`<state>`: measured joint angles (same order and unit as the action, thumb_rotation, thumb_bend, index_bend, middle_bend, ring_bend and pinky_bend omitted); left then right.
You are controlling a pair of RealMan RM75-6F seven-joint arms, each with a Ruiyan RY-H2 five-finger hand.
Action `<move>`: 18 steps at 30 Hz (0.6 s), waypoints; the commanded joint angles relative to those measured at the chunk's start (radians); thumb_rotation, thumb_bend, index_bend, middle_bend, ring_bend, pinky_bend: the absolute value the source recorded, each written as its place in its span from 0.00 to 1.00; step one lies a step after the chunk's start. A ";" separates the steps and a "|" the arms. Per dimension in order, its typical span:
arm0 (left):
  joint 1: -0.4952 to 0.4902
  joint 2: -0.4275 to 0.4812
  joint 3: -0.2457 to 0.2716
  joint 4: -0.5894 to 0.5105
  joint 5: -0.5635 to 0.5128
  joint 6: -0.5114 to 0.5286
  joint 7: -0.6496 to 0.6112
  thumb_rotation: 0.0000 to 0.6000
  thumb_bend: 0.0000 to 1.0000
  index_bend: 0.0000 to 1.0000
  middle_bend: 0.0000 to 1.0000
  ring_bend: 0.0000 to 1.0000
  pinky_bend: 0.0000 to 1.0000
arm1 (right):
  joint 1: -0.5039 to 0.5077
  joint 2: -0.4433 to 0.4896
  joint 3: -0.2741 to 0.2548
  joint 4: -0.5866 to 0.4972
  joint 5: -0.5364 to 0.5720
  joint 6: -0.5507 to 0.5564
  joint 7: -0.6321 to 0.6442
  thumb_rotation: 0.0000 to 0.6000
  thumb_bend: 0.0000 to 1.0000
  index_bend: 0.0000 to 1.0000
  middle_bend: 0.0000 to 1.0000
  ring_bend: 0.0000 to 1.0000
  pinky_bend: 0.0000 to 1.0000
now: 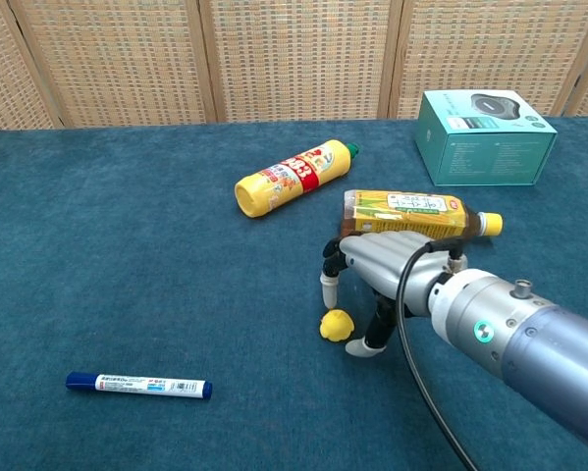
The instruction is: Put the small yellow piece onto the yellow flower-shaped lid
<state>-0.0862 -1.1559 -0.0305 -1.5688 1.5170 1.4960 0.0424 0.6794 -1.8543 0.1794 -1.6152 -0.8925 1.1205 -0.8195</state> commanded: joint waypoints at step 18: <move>-0.003 -0.003 0.003 0.001 0.003 -0.006 0.004 1.00 0.15 0.00 0.00 0.00 0.00 | 0.030 -0.031 -0.010 0.066 0.025 -0.017 0.026 1.00 0.19 0.48 0.10 0.00 0.08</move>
<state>-0.0893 -1.1590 -0.0279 -1.5680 1.5197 1.4905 0.0462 0.7096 -1.8849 0.1691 -1.5489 -0.8672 1.1039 -0.7933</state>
